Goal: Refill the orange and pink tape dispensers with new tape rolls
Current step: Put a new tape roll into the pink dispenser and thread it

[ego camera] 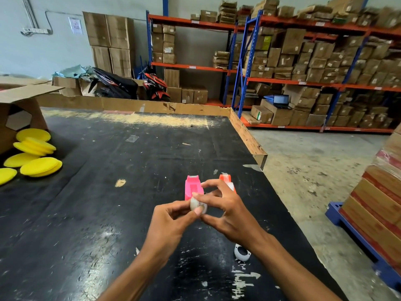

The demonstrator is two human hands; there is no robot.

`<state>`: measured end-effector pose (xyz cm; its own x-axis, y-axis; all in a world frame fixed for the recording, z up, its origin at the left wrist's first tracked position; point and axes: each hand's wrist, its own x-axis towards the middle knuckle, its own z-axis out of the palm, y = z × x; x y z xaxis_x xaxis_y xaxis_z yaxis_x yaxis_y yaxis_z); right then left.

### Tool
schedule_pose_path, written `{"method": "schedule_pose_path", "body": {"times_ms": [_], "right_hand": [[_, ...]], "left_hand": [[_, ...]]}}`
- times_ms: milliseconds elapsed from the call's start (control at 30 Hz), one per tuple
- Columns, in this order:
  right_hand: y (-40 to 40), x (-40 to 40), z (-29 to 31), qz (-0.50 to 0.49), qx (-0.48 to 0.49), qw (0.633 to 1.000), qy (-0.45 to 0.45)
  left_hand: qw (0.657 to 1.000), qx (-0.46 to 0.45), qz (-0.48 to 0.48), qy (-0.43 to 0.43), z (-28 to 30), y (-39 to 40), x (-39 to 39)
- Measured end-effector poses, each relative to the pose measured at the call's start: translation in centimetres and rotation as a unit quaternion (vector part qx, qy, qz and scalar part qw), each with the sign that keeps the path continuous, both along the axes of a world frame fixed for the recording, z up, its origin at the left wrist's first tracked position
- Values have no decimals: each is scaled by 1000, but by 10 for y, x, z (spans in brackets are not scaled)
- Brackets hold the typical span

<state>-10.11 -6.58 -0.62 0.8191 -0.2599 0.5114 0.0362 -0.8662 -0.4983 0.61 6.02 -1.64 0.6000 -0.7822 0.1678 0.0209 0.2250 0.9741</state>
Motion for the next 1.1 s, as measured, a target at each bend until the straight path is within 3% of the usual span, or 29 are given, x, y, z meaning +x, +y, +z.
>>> {"method": "schedule_pose_path", "body": {"times_ms": [333, 533, 933, 1100], "right_hand": [[-2, 11, -15, -19, 47, 999, -6], [3, 28, -22, -134, 96, 986, -32], [-19, 45, -21, -143, 160, 976, -24], [-50, 61, -14, -158, 191, 968, 19]], "left_hand": [[1000, 15, 20, -10, -10, -6, 5], [998, 28, 48, -15, -6, -23, 14], [996, 45, 78, -26, -28, -56, 39], [978, 128, 134, -91, -46, -77, 74]]}}
